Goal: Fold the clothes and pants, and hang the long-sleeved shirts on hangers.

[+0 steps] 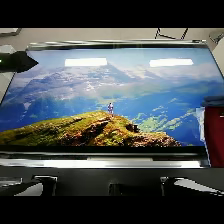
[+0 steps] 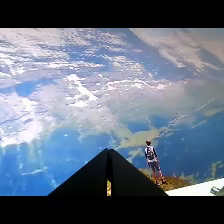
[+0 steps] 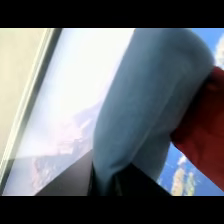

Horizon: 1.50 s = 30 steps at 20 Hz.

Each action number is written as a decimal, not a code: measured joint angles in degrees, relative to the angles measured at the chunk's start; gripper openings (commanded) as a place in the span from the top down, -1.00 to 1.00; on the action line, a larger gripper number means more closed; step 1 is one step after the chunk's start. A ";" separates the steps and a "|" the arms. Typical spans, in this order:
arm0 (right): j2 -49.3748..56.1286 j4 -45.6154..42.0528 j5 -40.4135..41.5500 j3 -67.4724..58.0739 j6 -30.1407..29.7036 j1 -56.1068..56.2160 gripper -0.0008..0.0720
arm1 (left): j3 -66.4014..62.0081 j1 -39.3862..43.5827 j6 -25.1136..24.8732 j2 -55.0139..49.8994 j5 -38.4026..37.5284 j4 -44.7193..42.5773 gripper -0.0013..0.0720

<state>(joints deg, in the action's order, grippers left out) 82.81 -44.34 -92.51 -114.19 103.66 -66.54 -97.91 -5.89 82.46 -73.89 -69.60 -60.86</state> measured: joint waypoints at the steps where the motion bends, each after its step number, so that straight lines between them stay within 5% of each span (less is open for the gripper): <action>1: -0.22 -1.64 -2.49 0.00 0.20 -1.20 0.86 | 0.00 0.00 -0.02 0.00 0.00 0.00 0.90; 8: -4.02 -21.75 -11.61 11.15 -2.08 -4.00 0.86 | 0.00 0.00 -0.20 0.02 -0.04 0.04 0.90; 14: -7.26 -35.45 -6.60 32.04 -5.68 -4.28 0.83 | 0.00 0.02 -0.20 0.02 -0.04 1.49 0.90; 15: -7.43 -36.63 -5.25 34.84 -5.88 -4.28 0.31 | 0.00 0.00 -0.20 0.02 -0.04 1.88 0.90; 16: -7.58 -37.64 -3.72 37.13 -6.14 -4.28 -0.50 | 0.00 0.02 -0.17 0.02 -0.04 2.14 0.90; 17: -7.67 -38.51 -2.29 38.62 -6.16 -4.28 -0.93 | 0.00 0.02 -0.15 0.02 -0.02 2.43 0.91; 23: -7.91 -28.48 12.22 25.27 -8.15 -2.47 -0.86 | -2.14 1.92 -0.02 -0.22 9.81 1.18 0.91; 27: -7.96 -22.38 26.43 11.47 -13.25 11.30 -0.86 | -5.09 7.89 5.66 -3.43 15.04 -17.79 0.89; 28: -7.65 -22.01 27.50 9.86 -14.16 16.87 -0.86 | -5.44 9.20 7.74 -5.03 13.64 -23.30 0.57; 30: -6.01 -23.21 25.33 8.92 -14.03 28.39 -0.80 | -5.84 10.75 10.47 -8.72 6.73 -29.88 -0.91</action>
<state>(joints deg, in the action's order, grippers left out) 76.79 -67.55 -67.18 -105.27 89.62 -38.15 -103.74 4.86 92.92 -82.61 -62.87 -90.74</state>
